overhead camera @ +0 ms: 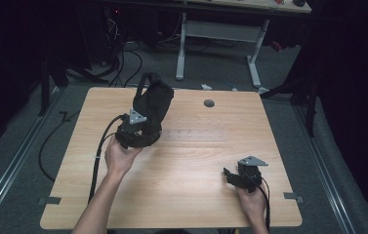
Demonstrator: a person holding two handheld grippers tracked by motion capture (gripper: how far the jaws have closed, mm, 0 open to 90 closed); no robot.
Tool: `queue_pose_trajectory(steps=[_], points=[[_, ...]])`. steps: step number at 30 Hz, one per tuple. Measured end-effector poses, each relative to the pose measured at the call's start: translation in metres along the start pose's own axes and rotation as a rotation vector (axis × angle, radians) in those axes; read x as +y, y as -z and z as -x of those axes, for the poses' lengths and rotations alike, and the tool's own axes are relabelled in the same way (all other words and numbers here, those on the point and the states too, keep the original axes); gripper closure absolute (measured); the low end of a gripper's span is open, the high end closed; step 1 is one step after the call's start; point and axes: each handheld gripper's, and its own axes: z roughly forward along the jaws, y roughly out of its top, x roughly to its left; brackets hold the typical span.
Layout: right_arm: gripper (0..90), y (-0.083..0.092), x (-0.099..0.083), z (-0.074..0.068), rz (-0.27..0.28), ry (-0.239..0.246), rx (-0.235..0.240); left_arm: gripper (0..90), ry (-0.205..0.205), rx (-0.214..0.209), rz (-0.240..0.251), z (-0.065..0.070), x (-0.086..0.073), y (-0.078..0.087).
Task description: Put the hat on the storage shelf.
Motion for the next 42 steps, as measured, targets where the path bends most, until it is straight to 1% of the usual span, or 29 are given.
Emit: queue_pose_trajectory(steps=[2,4,7,10,13,17,19,23,26,29,30,36,39,42], points=[[34.5,0.0,0.0,0.0,0.0,0.0,0.0,32.2,0.005,-0.002,-0.005,0.0,0.0,0.0],[34.4,0.0,0.0,0.0,0.0,0.001,0.001,29.3,0.003,0.005,-0.005,0.0,0.0,0.0],[34.4,0.0,0.0,0.0,0.0,0.001,0.001,26.7,0.036,-0.004,-0.018,-0.002,0.001,-0.001],[34.3,0.0,0.0,0.0,0.0,0.0,0.001,22.2,0.055,-0.005,-0.021,-0.003,0.001,-0.002],[34.2,0.0,0.0,0.0,0.0,0.001,0.002,14.2,0.083,-0.017,-0.024,-0.005,0.0,-0.002],[34.2,0.0,0.0,0.0,0.0,0.002,0.002,11.3,0.081,-0.011,-0.022,-0.007,-0.001,-0.003],[34.2,0.0,0.0,0.0,0.0,0.001,0.001,10.4,0.092,-0.012,-0.016,-0.007,-0.002,-0.002],[34.2,0.0,0.0,0.0,0.0,0.0,0.001,9.1,0.095,-0.015,-0.014,-0.007,-0.002,0.0],[34.2,0.0,0.0,0.0,-0.001,0.001,0.002,8.5,0.104,-0.027,-0.008,-0.007,-0.001,0.004],[34.2,0.0,0.0,0.0,0.0,0.0,0.001,8.4,0.106,-0.034,-0.003,-0.006,0.001,0.009],[34.2,0.0,0.0,0.0,0.0,0.0,0.001,8.5,0.101,-0.036,-0.002,-0.006,0.001,0.01],[34.2,0.0,0.0,0.0,0.0,0.0,0.001,11.5,0.138,-0.068,0.015,-0.005,0.004,0.021],[34.2,0.0,0.0,0.0,0.0,0.002,0.002,12.7,0.146,-0.071,0.023,-0.007,0.004,0.028],[34.2,0.0,0.0,0.0,0.0,0.0,0.001,13.8,0.145,-0.079,0.034,-0.009,0.003,0.036]])
